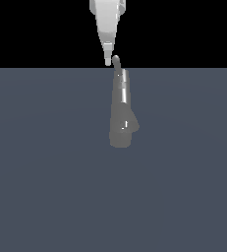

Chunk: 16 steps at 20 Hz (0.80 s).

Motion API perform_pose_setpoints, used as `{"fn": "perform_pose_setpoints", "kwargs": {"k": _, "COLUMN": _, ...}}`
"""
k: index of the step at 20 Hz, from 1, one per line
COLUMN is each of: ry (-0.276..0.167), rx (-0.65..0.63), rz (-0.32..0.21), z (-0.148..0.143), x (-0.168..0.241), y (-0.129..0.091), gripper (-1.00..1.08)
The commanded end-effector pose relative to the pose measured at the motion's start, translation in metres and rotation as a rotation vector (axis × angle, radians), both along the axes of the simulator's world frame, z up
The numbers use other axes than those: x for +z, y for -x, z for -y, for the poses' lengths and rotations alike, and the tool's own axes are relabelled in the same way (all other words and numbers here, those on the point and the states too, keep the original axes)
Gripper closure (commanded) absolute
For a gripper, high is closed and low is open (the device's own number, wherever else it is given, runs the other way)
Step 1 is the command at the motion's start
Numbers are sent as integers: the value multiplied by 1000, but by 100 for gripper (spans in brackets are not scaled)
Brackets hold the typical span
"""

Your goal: Turn on the faucet by rotating a designated handle.

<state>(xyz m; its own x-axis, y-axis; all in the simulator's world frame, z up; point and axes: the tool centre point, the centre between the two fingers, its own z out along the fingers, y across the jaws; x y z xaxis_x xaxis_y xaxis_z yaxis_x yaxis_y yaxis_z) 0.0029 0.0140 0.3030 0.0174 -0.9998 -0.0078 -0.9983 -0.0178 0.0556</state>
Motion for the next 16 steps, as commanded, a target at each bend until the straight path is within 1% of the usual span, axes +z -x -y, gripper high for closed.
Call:
{"fn": "perform_pose_setpoints", "kwargs": {"k": 1, "ry": 3, "rx": -18, "rz": -3, "z": 27, "x": -1, "y": 1, "gripper": 108}}
{"fn": "perform_pose_setpoints", "kwargs": {"k": 10, "ry": 3, "rx": -23, "rz": -5, "z": 90, "x": 0, "y": 4, "gripper": 108}}
{"fn": "perform_pose_setpoints", "kwargs": {"k": 11, "ry": 3, "rx": -23, "rz": -5, "z": 90, "x": 0, "y": 4, "gripper": 108}}
{"fn": "perform_pose_setpoints", "kwargs": {"k": 12, "ry": -4, "rx": 17, "rz": -3, "z": 59, "x": 0, "y": 1, "gripper": 108}}
{"fn": "perform_pose_setpoints", "kwargs": {"k": 16, "ry": -3, "rx": 12, "rz": -3, "z": 73, "x": -4, "y": -7, "gripper": 108}}
